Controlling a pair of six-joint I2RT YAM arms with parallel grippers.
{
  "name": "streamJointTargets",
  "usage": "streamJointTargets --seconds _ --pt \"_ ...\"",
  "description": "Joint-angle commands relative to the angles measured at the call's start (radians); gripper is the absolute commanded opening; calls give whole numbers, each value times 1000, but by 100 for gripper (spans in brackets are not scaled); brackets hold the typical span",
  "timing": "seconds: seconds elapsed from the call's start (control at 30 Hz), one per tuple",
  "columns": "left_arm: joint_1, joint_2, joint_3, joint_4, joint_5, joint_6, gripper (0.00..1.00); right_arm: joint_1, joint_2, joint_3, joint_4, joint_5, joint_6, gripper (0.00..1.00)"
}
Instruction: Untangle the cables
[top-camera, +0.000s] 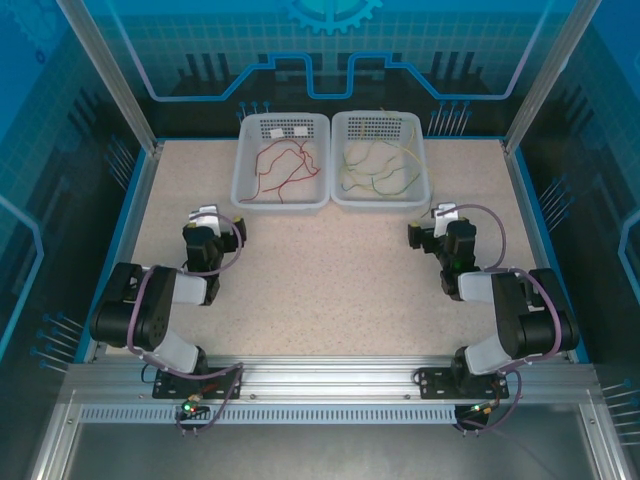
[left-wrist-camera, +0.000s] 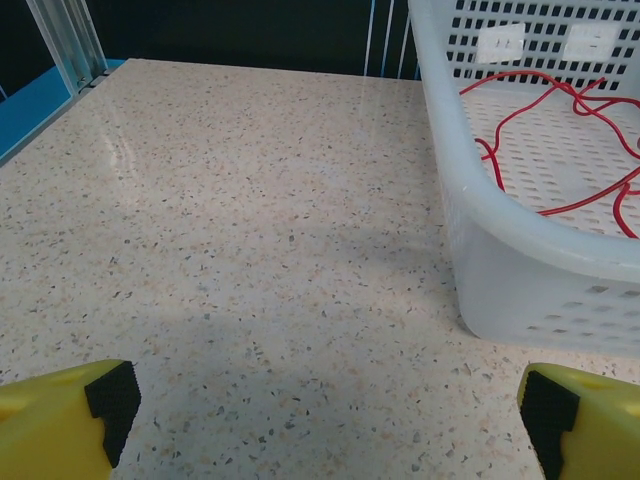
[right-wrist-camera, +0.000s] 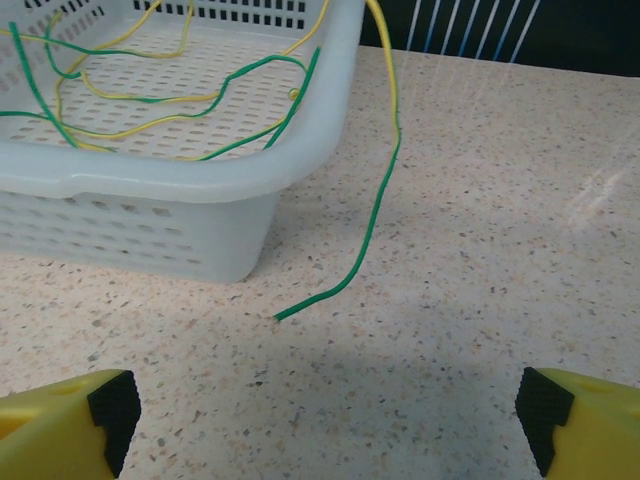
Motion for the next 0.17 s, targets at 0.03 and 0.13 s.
streamJointTargets --seconds 0.03,0.13 --pt "9 -10 7 -8 22 -10 99 -12 1 16 -5 -35 15 100" --pt "9 -9 7 -8 22 -9 99 -6 1 16 -3 -29 13 100"
